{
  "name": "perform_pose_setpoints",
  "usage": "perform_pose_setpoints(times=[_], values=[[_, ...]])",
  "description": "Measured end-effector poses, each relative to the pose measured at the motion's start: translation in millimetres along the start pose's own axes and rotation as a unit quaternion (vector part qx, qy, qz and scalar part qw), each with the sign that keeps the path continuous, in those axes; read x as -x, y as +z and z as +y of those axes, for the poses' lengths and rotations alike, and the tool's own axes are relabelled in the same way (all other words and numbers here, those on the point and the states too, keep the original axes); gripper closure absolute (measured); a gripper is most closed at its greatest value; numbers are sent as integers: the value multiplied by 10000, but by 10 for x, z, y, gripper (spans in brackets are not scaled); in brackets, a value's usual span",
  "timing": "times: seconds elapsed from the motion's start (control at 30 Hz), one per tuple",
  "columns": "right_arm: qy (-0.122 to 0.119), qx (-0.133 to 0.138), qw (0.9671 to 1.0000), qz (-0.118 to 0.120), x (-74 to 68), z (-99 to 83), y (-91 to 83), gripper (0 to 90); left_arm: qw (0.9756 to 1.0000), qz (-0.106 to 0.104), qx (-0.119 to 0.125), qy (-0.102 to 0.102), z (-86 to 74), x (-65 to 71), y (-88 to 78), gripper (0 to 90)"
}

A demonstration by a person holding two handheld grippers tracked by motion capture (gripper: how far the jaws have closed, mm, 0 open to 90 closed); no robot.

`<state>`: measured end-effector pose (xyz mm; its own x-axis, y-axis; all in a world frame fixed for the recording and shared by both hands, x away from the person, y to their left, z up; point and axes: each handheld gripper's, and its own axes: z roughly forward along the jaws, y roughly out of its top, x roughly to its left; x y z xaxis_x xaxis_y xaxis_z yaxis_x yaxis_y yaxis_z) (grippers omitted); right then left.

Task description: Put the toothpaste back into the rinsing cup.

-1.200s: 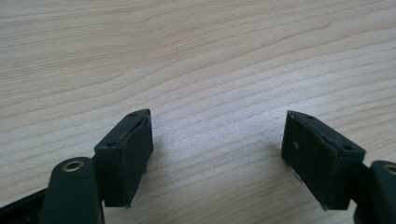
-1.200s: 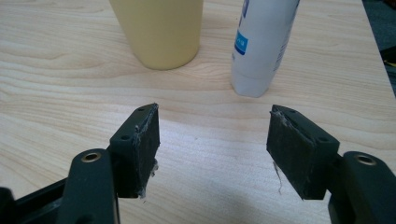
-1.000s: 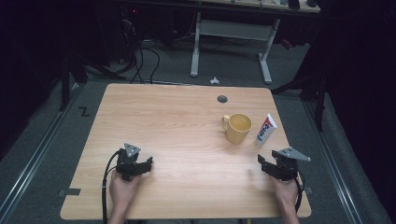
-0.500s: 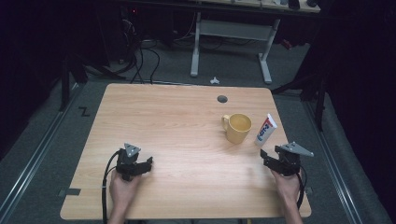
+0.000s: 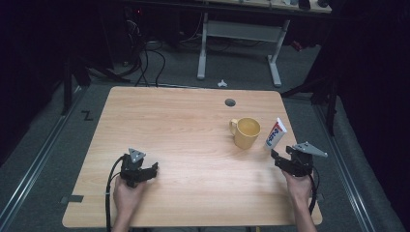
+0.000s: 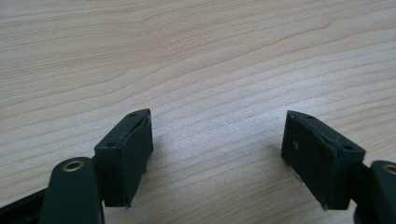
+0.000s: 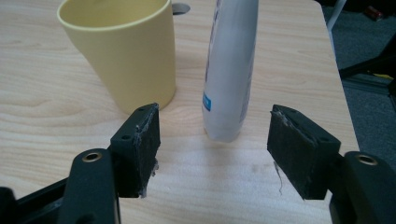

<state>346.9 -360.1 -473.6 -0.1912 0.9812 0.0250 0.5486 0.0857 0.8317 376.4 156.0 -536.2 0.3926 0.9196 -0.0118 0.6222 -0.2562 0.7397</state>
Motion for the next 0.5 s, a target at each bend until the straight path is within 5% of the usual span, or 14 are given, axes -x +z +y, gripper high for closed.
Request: perform_pose_setpoints(times=[0.5], values=[[83,187,9998,61,30,168,82,344,10000,-2,0,-1,0,0,0,253]])
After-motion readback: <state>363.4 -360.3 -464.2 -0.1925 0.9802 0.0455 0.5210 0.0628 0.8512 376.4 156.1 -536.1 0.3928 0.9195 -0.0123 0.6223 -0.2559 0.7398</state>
